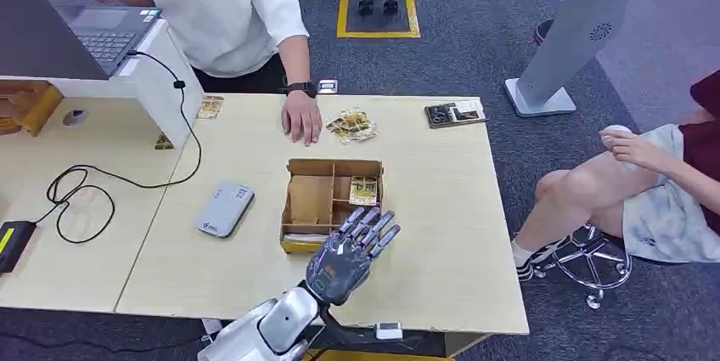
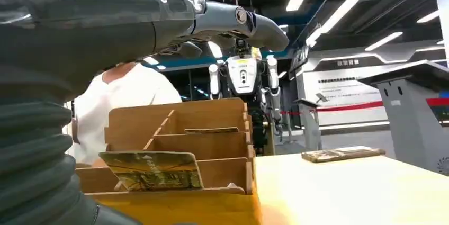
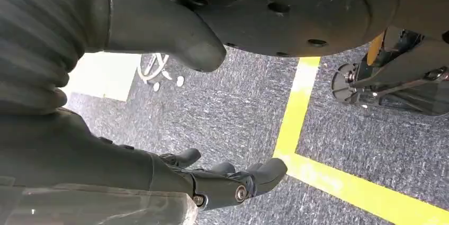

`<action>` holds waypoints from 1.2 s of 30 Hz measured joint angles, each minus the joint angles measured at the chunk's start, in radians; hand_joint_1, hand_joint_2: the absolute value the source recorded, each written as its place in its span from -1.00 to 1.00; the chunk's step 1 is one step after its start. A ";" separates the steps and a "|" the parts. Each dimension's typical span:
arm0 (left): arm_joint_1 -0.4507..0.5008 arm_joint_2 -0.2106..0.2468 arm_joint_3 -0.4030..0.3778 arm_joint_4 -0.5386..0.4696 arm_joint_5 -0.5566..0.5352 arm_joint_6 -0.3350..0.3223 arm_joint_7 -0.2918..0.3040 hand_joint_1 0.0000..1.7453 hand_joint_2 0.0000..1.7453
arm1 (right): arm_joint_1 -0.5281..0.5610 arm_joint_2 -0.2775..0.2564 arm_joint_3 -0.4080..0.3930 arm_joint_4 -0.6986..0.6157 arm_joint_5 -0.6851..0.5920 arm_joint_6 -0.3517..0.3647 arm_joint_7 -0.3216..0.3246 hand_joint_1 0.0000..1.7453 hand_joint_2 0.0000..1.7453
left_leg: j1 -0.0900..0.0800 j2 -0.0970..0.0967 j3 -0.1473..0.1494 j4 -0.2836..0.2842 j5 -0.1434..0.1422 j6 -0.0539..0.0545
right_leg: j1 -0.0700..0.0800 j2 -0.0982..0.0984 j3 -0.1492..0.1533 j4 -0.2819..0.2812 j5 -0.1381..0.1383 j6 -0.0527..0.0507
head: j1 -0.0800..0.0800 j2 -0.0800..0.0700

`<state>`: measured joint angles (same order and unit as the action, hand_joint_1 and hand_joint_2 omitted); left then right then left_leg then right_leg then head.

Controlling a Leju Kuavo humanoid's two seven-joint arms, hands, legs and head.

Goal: Pass the card to the sensor for recognition and then transmit it.

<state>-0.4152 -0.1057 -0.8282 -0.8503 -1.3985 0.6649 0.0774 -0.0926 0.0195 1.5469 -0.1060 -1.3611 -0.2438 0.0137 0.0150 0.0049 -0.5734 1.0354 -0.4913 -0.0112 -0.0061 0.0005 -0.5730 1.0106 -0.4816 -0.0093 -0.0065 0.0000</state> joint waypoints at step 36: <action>-0.038 -0.010 -0.028 0.009 0.031 -0.002 0.001 -1.00 1.00 | 0.000 0.000 0.000 0.000 -0.010 0.001 0.000 -1.00 1.00 | 0.000 0.000 0.000 0.000 0.000 0.000 | 0.000 0.000 0.000 0.000 0.000 0.000 | 0.000 0.000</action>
<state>-0.4530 -0.1156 -0.8560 -0.8415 -1.3680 0.6630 0.0786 -0.0922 0.0191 1.5469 -0.1061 -1.3714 -0.2426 0.0137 0.0150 0.0050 -0.5734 1.0354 -0.4913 -0.0112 -0.0061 0.0006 -0.5730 1.0107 -0.4815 -0.0093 -0.0061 0.0000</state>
